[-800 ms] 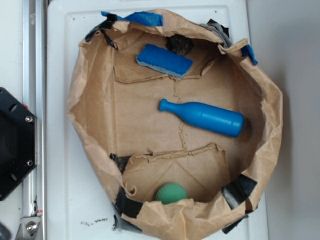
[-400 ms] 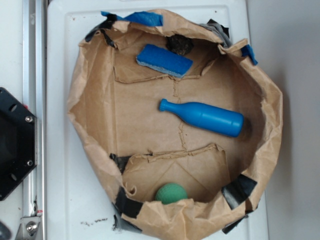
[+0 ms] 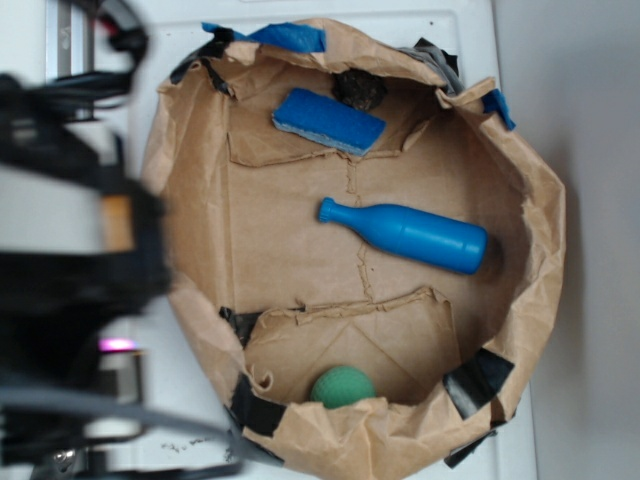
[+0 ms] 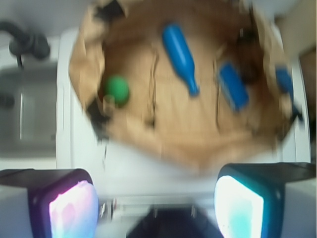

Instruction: Grab the green ball.

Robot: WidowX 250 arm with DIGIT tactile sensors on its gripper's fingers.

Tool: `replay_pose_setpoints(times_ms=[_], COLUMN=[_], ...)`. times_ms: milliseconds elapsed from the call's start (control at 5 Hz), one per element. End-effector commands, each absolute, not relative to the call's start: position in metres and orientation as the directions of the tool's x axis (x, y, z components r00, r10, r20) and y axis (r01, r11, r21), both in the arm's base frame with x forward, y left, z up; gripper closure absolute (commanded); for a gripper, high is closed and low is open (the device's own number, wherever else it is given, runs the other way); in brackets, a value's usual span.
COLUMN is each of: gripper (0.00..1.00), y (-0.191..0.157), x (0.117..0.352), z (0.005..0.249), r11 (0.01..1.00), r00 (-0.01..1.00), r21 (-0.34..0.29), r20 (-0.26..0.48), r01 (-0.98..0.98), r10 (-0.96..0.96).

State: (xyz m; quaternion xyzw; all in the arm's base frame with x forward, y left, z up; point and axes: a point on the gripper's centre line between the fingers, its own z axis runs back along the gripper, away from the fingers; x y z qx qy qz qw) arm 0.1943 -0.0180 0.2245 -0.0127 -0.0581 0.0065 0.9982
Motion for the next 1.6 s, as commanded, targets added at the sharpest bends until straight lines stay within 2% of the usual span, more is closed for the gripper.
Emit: replay_pose_setpoints(times_ms=[0,200,800,1000,1200,1400], gripper=[0.0,0.0,0.0,0.0,0.0,0.0], y=[-0.015,-0.006,-0.006,0.011,0.016,0.017], x=[0.222,0.208,0.208,0.257,0.289,0.308], z=[0.206,0.19,0.19,0.177,0.171,0.166], r11=[0.967,0.872,0.872,0.722,0.573,0.406], r00=[0.956,0.871,0.871,0.732,0.583,0.406], r21=[-0.004,-0.069,-0.069,-0.124,-0.104,-0.028], r20=[0.151,0.129,0.129,0.135,0.155,0.149], r01=[0.255,0.484,0.484,0.681,0.813,0.913], r10=[-0.252,-0.473,-0.473,-0.668,-0.798,-0.902])
